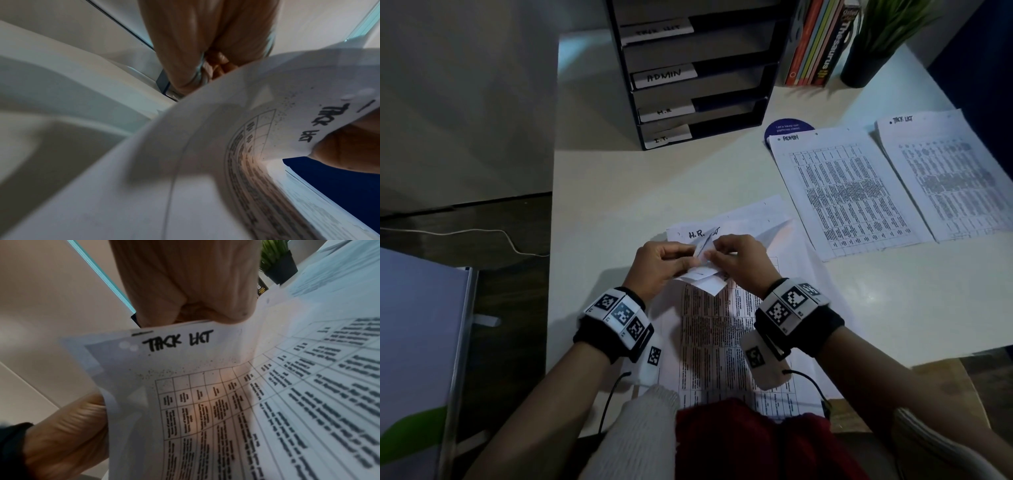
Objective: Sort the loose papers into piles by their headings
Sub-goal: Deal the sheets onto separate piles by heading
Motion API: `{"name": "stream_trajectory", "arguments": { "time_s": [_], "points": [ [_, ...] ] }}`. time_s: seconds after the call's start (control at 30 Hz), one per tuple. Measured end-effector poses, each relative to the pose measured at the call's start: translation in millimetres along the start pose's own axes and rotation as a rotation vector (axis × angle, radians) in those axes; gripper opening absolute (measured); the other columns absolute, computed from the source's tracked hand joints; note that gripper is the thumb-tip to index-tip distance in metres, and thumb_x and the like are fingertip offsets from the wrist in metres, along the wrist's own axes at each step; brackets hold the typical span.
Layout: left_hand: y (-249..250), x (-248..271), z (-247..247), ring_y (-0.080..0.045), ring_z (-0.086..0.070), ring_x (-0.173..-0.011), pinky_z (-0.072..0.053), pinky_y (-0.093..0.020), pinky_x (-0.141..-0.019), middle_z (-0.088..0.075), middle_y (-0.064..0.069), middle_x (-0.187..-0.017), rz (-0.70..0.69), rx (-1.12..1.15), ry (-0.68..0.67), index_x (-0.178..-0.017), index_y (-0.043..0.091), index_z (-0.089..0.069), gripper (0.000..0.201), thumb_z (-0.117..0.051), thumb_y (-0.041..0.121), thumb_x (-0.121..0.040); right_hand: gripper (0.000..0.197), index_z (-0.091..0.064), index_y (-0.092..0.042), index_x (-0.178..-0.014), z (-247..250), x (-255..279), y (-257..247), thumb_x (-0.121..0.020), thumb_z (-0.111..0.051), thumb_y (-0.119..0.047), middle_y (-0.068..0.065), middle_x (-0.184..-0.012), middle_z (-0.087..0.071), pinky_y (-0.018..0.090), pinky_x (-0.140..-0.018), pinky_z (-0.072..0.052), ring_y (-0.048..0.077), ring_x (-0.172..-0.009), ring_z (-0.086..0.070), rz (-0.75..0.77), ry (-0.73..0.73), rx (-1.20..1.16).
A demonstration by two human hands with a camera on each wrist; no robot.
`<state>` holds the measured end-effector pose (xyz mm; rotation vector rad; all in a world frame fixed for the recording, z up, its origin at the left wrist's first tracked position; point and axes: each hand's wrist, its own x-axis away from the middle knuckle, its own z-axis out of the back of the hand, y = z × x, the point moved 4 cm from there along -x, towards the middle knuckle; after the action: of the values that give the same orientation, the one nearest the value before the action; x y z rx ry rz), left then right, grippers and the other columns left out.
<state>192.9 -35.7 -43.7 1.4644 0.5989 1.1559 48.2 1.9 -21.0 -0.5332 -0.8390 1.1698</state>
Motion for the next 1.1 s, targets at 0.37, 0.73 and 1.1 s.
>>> {"name": "stream_trajectory", "arguments": {
  "time_s": [0.37, 0.73, 1.1],
  "points": [
    [-15.2, -8.9, 12.6, -0.003, -0.055, -0.065, -0.042, -0.023, -0.067, -0.066, -0.013, -0.084, 0.041, -0.170, 0.208, -0.096, 0.008, -0.059, 0.009, -0.052, 0.005, -0.091, 0.026, -0.045, -0.027, -0.044, 14.8, 24.8, -0.8, -0.059, -0.037, -0.046, -0.023, -0.112, -0.051, 0.032, -0.107, -0.009, 0.004, -0.119, -0.034, 0.246, 0.256, 0.028],
    [-0.8, 9.1, -3.2, -0.017, -0.060, -0.093, -0.052, -0.032, -0.081, -0.063, -0.013, -0.107, -0.013, -0.121, -0.142, -0.114, 0.010, -0.056, 0.108, -0.037, 0.095, -0.048, 0.057, -0.055, -0.028, -0.105, 29.3, -15.9, 6.8, -0.081, -0.016, -0.063, -0.007, -0.115, -0.058, 0.053, -0.110, 0.010, 0.011, -0.129, -0.028, 0.151, -0.067, 0.218],
    [37.5, -4.3, 0.0, -0.021, -0.062, -0.098, -0.045, -0.028, -0.085, -0.064, -0.007, -0.105, -0.073, -0.069, 0.154, -0.115, -0.001, -0.060, 0.032, -0.062, 0.011, -0.085, 0.080, -0.030, -0.004, -0.137, 107.6, 10.4, 54.4, -0.070, -0.064, -0.031, 0.015, -0.132, -0.040, 0.039, -0.098, -0.037, 0.026, -0.118, -0.042, -0.218, 0.708, -0.286]
  ]
}}
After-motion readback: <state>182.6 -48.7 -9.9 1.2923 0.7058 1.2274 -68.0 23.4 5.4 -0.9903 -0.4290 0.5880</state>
